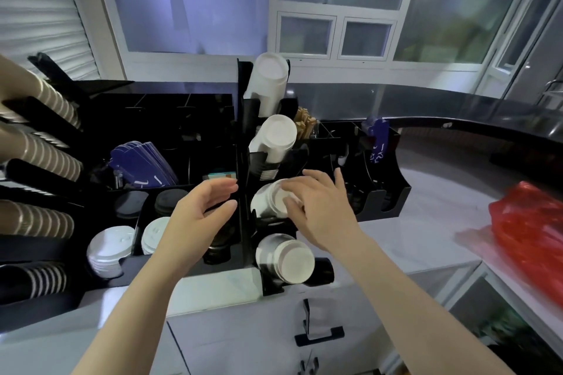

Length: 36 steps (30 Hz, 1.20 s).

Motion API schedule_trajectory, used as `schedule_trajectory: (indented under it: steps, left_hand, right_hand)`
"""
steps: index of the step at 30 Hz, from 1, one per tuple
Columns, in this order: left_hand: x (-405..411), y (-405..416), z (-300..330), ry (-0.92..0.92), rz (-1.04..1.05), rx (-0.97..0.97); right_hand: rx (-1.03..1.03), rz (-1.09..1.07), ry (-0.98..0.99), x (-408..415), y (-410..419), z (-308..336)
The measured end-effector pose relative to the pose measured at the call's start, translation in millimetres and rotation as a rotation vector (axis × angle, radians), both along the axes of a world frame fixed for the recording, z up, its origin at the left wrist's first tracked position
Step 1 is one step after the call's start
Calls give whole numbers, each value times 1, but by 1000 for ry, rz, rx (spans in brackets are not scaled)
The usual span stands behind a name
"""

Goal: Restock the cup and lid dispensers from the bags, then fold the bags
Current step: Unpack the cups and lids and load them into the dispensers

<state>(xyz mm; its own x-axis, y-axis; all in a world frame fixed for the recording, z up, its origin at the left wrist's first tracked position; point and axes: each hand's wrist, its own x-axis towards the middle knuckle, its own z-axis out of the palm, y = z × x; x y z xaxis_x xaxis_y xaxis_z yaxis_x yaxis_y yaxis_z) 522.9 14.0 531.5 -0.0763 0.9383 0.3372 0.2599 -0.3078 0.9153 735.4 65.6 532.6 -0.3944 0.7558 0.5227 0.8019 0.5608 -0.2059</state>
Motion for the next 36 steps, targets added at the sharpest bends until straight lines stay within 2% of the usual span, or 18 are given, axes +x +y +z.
schedule_trajectory:
  steps: [3, 7, 9, 14, 16, 17, 21, 28, 36]
  left_hand:
    - [-3, 13, 14, 24, 20, 58]
    - [-1, 34, 32, 30, 40, 113]
    - [1, 47, 42, 35, 36, 133]
    - [3, 83, 68, 95, 53, 206]
    - [6, 101, 78, 84, 78, 225]
    - [7, 110, 82, 71, 91, 228]
    - [10, 148, 96, 54, 133, 197]
    - [11, 200, 89, 178, 125, 6]
    - [7, 213, 81, 136, 109, -25]
  right_hand:
    - [187, 26, 80, -6, 21, 17]
    - [32, 21, -139, -17, 54, 39]
    - [54, 40, -147, -18, 69, 47]
    - [240, 140, 255, -20, 103, 85]
    - [198, 123, 379, -23, 122, 104]
    - [161, 110, 381, -24, 133, 112]
    - [-50, 190, 238, -30, 173, 124]
    - [-222, 284, 580, -36, 201, 106]
    - [-252, 268, 520, -39, 210, 89]
